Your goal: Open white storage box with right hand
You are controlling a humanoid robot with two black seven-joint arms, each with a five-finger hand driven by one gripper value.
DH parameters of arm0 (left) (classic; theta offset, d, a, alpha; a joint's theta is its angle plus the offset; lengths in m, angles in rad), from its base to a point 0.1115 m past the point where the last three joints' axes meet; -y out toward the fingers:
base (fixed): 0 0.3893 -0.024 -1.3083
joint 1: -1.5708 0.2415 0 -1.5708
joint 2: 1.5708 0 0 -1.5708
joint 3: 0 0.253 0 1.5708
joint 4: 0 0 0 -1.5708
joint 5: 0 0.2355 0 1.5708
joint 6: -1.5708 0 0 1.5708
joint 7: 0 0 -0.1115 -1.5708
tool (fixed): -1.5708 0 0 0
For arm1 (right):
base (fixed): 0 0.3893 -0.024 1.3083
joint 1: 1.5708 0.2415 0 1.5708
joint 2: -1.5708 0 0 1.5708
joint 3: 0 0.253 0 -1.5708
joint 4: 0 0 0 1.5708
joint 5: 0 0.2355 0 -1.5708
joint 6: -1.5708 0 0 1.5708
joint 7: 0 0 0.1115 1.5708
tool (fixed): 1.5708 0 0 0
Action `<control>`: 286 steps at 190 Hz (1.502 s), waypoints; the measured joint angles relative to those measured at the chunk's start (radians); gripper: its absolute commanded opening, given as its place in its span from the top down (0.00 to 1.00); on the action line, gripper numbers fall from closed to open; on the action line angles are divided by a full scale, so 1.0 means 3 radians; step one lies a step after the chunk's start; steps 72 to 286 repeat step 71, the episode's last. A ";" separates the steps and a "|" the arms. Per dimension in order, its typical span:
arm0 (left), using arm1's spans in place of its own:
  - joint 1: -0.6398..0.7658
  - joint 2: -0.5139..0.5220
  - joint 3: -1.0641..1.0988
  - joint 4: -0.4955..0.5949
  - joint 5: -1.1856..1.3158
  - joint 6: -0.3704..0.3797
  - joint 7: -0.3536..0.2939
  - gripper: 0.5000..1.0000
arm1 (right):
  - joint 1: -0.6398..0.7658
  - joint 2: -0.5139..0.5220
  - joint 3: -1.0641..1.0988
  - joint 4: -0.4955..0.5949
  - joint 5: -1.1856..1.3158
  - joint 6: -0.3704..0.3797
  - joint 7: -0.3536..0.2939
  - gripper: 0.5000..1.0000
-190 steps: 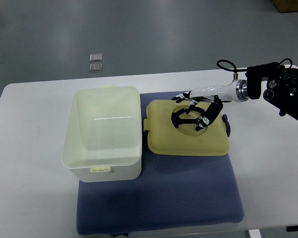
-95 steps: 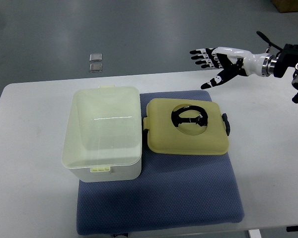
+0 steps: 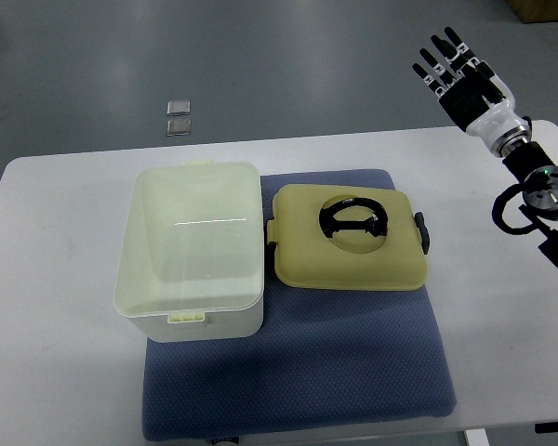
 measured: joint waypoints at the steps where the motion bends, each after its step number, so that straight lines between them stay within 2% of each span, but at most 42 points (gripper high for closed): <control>1: 0.0000 0.0000 0.0000 0.0000 0.0000 0.0000 0.0000 0.00 | -0.0006 0.0009 0.0000 0.0000 0.0013 0.0000 0.0000 0.08; 58: 0.0000 0.0000 -0.0008 0.0019 -0.0005 0.0000 0.0001 0.00 | -0.0216 0.0351 0.0245 0.0000 0.0184 0.0033 0.0005 0.08; 286: 0.0001 0.0000 -0.0007 0.0021 -0.0005 0.0000 0.0001 0.00 | -0.0234 0.0362 0.0283 0.0000 0.0184 0.0034 0.0005 0.08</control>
